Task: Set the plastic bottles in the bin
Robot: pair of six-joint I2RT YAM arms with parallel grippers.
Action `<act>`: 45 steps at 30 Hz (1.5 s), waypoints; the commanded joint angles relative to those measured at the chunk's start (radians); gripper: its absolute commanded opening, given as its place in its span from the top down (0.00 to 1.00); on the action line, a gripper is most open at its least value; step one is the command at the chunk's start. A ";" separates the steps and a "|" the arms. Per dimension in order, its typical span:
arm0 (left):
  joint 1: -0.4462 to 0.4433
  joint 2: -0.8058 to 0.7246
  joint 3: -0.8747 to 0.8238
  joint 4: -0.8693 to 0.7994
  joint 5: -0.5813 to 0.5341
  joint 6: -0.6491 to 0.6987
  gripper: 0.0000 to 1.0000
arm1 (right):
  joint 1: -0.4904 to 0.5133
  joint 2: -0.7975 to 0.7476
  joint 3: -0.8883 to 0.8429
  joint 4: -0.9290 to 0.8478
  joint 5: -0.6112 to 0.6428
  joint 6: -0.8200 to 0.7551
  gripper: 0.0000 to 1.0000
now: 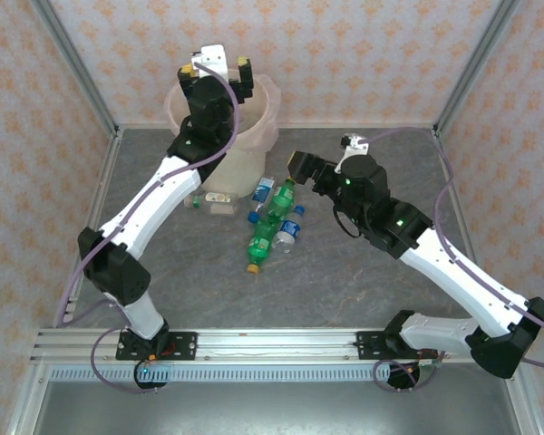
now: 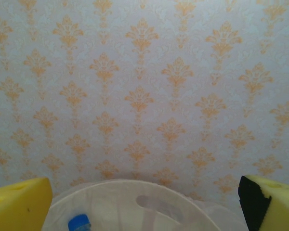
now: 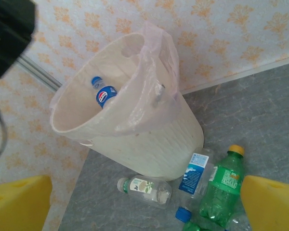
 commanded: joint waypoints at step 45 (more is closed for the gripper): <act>-0.439 -0.539 -1.255 -0.156 0.393 -0.841 0.36 | 0.007 0.024 -0.105 0.094 -0.095 0.157 0.00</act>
